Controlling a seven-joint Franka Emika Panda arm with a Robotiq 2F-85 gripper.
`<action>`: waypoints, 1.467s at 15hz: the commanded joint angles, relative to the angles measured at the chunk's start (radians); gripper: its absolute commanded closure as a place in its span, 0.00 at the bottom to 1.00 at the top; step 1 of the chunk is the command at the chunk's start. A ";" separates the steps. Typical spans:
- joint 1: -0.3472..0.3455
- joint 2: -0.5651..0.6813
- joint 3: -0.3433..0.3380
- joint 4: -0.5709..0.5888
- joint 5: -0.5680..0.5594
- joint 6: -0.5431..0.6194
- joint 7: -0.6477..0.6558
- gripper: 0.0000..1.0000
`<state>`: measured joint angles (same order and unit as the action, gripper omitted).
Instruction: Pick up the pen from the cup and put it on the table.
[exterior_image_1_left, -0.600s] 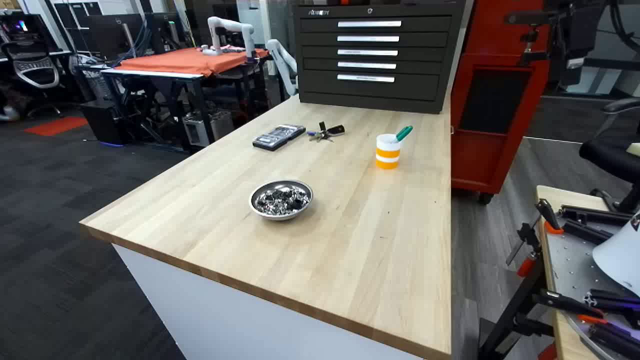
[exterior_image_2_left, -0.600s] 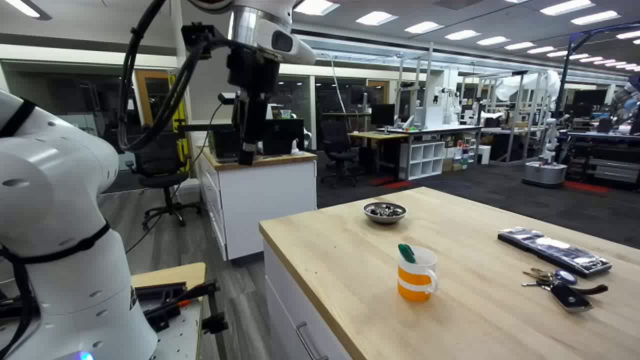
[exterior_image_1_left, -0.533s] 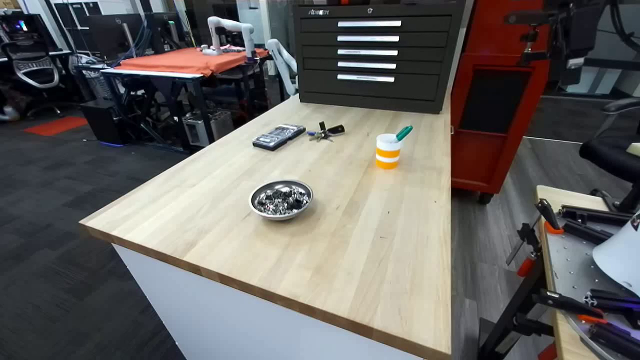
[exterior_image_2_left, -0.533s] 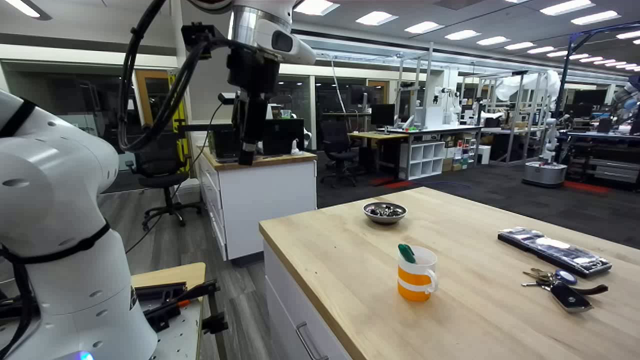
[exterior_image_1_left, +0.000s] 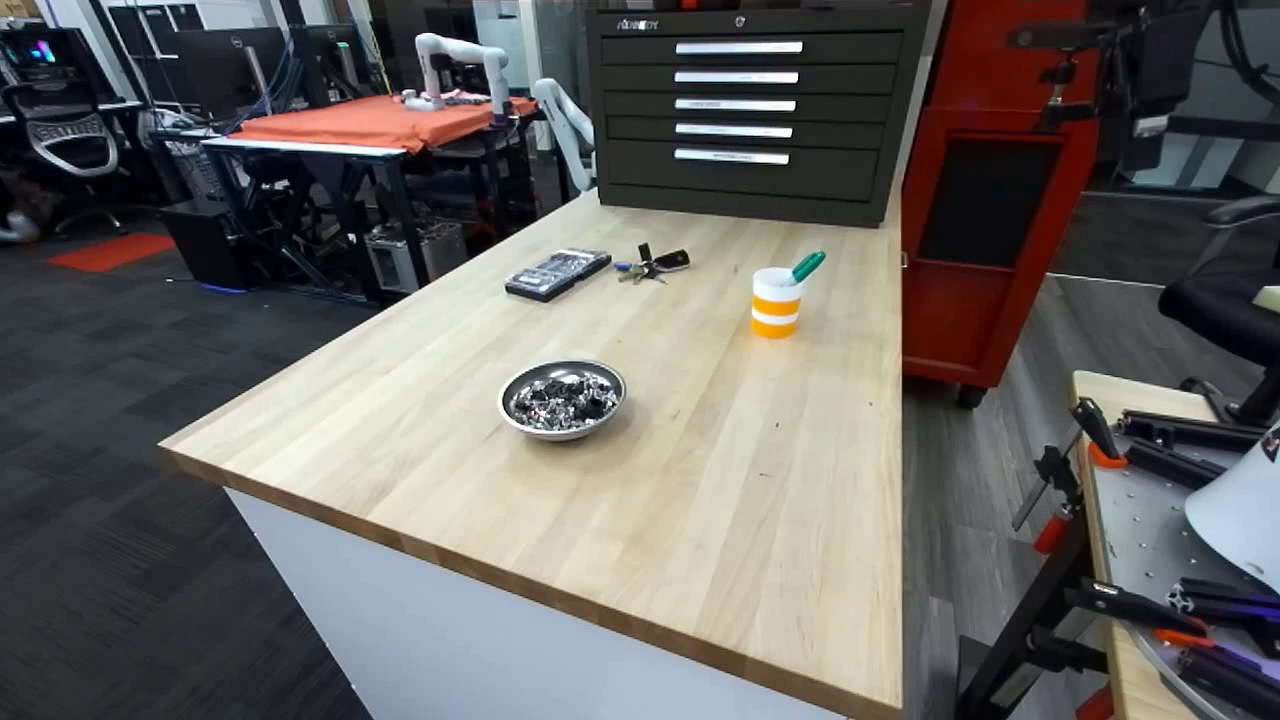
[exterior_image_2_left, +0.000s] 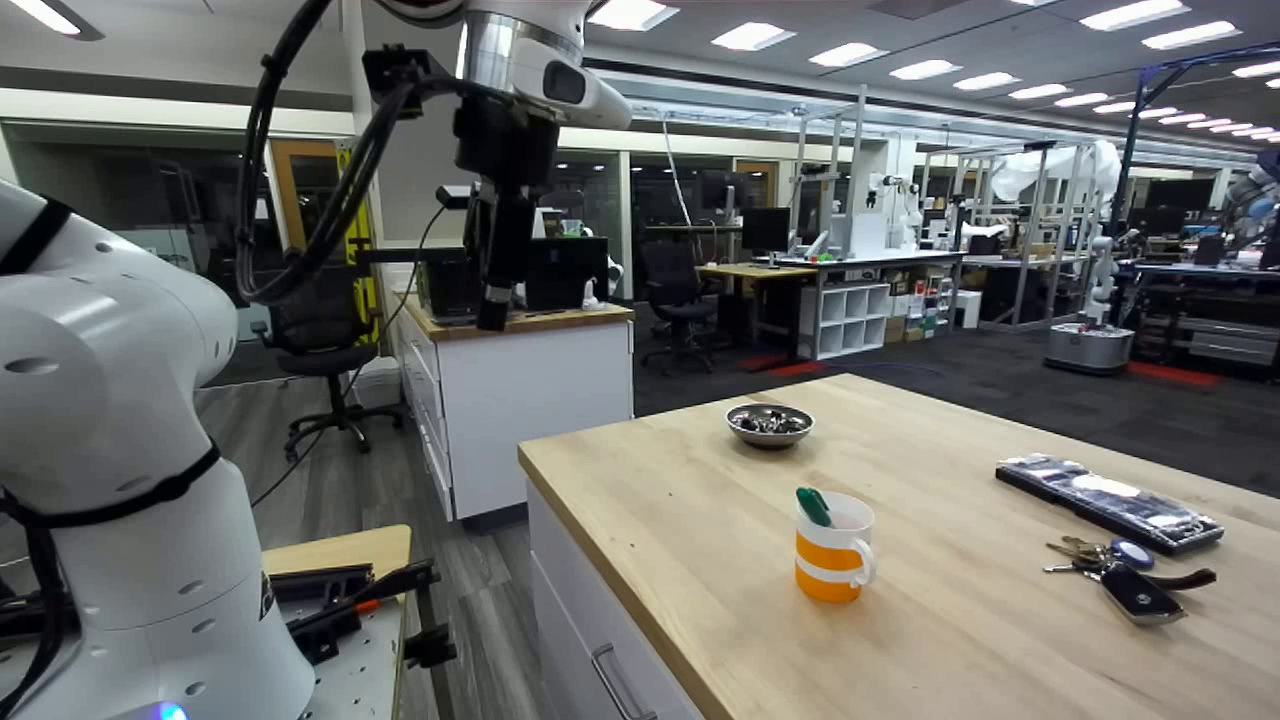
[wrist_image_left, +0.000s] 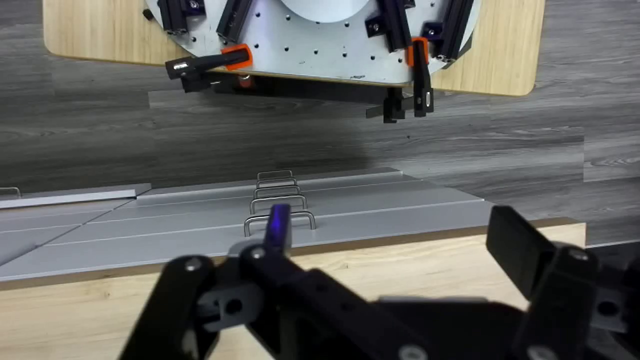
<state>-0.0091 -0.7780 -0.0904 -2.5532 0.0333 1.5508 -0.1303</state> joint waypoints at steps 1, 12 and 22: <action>-0.004 -0.001 0.012 -0.006 -0.019 0.022 -0.007 0.00; -0.026 0.156 -0.030 -0.068 -0.169 0.513 -0.075 0.00; -0.057 0.453 -0.094 0.011 -0.165 0.789 -0.178 0.00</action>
<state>-0.0551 -0.4119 -0.1695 -2.5991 -0.1349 2.3006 -0.2573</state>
